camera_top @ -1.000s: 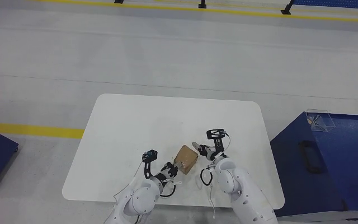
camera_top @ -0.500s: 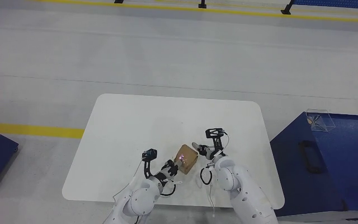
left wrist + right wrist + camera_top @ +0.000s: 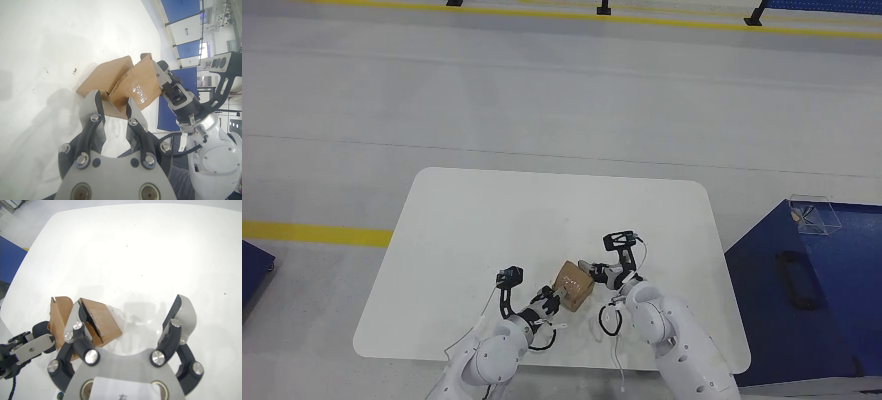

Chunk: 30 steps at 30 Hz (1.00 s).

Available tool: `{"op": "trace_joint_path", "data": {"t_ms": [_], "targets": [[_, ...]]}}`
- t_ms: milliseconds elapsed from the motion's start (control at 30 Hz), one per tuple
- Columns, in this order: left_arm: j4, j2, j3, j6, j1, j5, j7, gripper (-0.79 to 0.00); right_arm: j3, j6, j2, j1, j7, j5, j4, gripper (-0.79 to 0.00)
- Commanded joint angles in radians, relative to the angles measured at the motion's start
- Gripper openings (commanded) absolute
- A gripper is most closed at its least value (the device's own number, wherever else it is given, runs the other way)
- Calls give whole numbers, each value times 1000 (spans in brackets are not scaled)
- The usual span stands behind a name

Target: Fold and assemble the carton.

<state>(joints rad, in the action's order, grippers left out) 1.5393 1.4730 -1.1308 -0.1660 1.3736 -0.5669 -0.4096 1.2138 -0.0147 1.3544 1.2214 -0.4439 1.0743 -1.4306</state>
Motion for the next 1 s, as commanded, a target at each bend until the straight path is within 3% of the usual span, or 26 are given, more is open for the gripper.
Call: {"op": "trace_joint_path", "data": {"t_ms": [0,300,700,967], "targets": [[-2,-1,1,-2,-2,1,-1,-536,3,-12,-1,-1,-9,-7,1,0],[-17,-3,12,-21,-18,5,-8,-545,-1,-19,-1,-16,-27,-19,19,0],[7,-11,3,20,3,15,22,-557,-7,63,3,-34,-3,2,49,0],[11,-14,7,9,1,17,17,-560,4,-7,-1,-20,-25,-35,27,0]]}}
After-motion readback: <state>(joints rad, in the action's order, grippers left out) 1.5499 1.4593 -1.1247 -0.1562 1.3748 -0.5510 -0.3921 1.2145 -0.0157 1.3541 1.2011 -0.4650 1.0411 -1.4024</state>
